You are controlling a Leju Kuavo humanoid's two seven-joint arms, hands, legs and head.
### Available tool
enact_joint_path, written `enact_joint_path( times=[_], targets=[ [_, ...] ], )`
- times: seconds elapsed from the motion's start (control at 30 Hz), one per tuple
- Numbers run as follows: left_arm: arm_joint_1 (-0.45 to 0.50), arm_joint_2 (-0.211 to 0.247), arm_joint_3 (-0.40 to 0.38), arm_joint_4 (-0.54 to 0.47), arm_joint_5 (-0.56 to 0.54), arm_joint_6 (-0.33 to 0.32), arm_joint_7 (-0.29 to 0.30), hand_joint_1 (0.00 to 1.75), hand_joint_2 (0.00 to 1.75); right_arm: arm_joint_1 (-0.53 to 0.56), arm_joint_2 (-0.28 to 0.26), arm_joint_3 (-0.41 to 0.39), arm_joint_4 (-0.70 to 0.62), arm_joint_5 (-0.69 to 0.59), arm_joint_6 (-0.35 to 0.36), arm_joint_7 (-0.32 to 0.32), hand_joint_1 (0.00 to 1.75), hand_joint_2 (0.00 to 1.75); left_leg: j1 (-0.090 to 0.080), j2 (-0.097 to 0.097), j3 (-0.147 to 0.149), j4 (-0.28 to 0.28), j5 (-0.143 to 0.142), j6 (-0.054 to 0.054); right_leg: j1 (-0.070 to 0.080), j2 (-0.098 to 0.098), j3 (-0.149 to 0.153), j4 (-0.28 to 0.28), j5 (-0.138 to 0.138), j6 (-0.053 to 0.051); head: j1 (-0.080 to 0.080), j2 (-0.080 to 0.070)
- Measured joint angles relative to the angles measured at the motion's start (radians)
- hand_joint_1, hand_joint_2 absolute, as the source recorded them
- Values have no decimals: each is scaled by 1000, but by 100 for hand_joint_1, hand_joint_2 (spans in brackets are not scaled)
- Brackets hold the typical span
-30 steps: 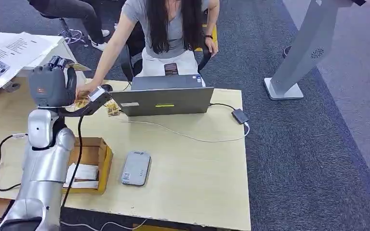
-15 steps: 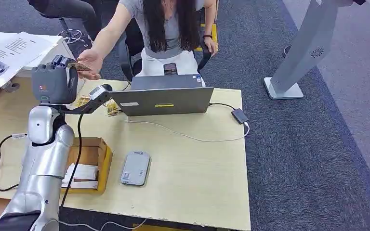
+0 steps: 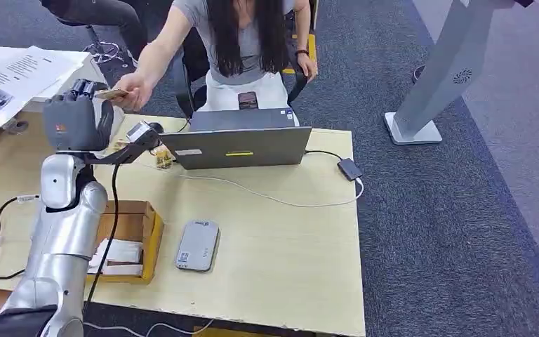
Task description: Pass the card to the sensor for recognition and then transmit it.
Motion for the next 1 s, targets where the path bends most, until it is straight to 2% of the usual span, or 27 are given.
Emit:
enact_joint_path(
  times=[0.23, 0.47, 0.6, 0.7, 0.87, 0.93, 1.0],
  targets=[
    [5, 8, 0, 17, 6, 10, 1, 0, 175, 1, 0, 0, 0, -3, 0, 0, 0, 175, 0, 0, 0, 0, 0, 0, 0, 0, 0, 0, 0, 0, 0, 0],
    [51, 7, 0, 14, 17, 21, -11, 0, 175, 3, 0, 0, 0, -10, 0, -7, 0, 175, 0, 0, 0, 0, 0, 0, 0, 0, 0, 0, 0, 0, 0, 0],
    [87, 7, 0, -19, 78, 27, -57, 0, 175, 4, 0, 0, 0, -22, -2, -14, 0, 175, 0, 0, 0, 0, 0, 0, 0, 0, 0, 0, 0, 0, 0, 0],
    [176, 7, 0, -114, 200, 35, -143, 0, 175, 8, 0, 0, 0, -41, -5, -33, 0, 175, 0, 2, 0, 0, -1, 0, 0, 2, 0, 0, 0, 0, 0, 0],
    [485, 13, 1, -401, 657, -93, -437, 0, 175, 30, -2, -14, 2, -88, -10, -88, 0, 175, 0, 7, 1, 0, -6, 0, 0, 7, -1, 0, -4, 0, 0, 0],
    [601, 13, 4, -501, 719, -116, -505, 0, 175, 42, -5, -23, 3, -96, -10, -98, 0, 175, 0, 6, 0, 0, -6, 1, 0, 6, -1, -1, -5, 2, 0, 0],
    [659, 13, 11, -562, 725, -140, -518, 0, 175, 45, -7, -26, 4, -100, -10, -100, 0, 175, 0, 2, -1, 0, -6, 2, 0, 2, -1, -1, -6, 3, 1, 0]
  ],
)
